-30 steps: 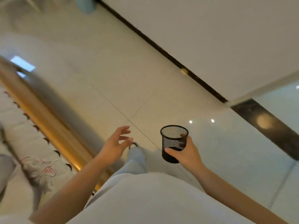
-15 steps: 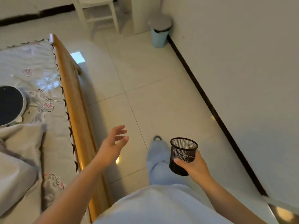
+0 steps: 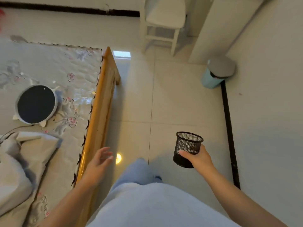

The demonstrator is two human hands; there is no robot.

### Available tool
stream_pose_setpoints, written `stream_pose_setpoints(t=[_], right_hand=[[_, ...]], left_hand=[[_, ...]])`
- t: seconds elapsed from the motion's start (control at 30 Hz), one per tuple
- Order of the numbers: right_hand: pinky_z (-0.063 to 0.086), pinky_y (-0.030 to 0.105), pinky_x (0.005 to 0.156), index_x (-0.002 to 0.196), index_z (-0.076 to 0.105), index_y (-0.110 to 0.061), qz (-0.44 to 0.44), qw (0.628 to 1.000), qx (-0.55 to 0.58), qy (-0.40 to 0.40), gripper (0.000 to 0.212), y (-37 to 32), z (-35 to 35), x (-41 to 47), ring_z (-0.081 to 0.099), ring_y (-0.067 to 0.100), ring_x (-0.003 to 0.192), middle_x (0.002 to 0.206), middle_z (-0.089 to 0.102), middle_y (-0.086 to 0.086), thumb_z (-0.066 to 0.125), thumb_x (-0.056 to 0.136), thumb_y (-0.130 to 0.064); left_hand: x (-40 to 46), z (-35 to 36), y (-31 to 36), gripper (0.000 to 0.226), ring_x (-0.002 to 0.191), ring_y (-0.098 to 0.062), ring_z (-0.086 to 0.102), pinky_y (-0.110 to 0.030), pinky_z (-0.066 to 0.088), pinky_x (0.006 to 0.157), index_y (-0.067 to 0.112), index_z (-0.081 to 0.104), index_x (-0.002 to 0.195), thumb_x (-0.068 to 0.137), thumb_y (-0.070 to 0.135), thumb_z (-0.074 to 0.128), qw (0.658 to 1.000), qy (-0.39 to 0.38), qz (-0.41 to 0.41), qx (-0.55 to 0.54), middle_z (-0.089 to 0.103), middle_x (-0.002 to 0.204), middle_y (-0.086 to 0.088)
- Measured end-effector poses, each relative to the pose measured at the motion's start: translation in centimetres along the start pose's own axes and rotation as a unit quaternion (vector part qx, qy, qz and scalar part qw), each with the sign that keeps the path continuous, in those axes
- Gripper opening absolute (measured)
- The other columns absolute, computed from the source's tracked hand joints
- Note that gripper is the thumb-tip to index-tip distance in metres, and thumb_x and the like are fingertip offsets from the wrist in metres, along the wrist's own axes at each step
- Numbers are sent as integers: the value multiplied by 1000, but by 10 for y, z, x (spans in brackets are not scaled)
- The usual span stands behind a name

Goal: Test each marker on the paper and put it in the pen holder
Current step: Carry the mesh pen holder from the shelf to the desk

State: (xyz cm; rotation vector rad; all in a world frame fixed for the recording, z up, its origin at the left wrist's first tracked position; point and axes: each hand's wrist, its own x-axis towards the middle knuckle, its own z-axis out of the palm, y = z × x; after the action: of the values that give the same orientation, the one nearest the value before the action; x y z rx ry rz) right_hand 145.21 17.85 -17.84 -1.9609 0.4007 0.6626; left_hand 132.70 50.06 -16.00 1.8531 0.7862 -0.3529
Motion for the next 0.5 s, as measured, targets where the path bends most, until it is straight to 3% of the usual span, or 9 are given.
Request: stream_pose_setpoints(t=[0.1,0.2,0.33,0.5], right_hand=[[48,30,80,110,56,-19,-10,1000,-3,-8,56,-48,-2,67,63,13,94,100,67,-5,82,62,-31],[47,28,76,106,57,-23,-13,1000,5,9,51,-86,-3,130,62,12,92,98,67,-7,82,62,-29],[47,35,87,116,53,-14,36,997,15,60,63,-128,-21,194,61,20,97,106,65,2,83,63,-29],[43,27,68,113,52,-14,60,993,22,103,62,-181,-58,275,60,16,88,99,64,-1,84,62,-31]], left_hand=[[63,1,36,32,102,-3,53,-15,41,75,35,43,119,90,29,53,1000,-2,5,4,57,109,12],[144,8,79,38,100,-2,53,-14,41,72,28,44,126,90,30,53,1000,-14,11,4,57,113,8],[244,8,165,37,99,-2,53,-13,39,73,27,43,126,90,30,52,997,-62,32,29,57,114,7],[366,5,293,36,105,-12,55,-24,42,81,26,44,126,91,29,51,983,-133,75,98,55,116,6]])
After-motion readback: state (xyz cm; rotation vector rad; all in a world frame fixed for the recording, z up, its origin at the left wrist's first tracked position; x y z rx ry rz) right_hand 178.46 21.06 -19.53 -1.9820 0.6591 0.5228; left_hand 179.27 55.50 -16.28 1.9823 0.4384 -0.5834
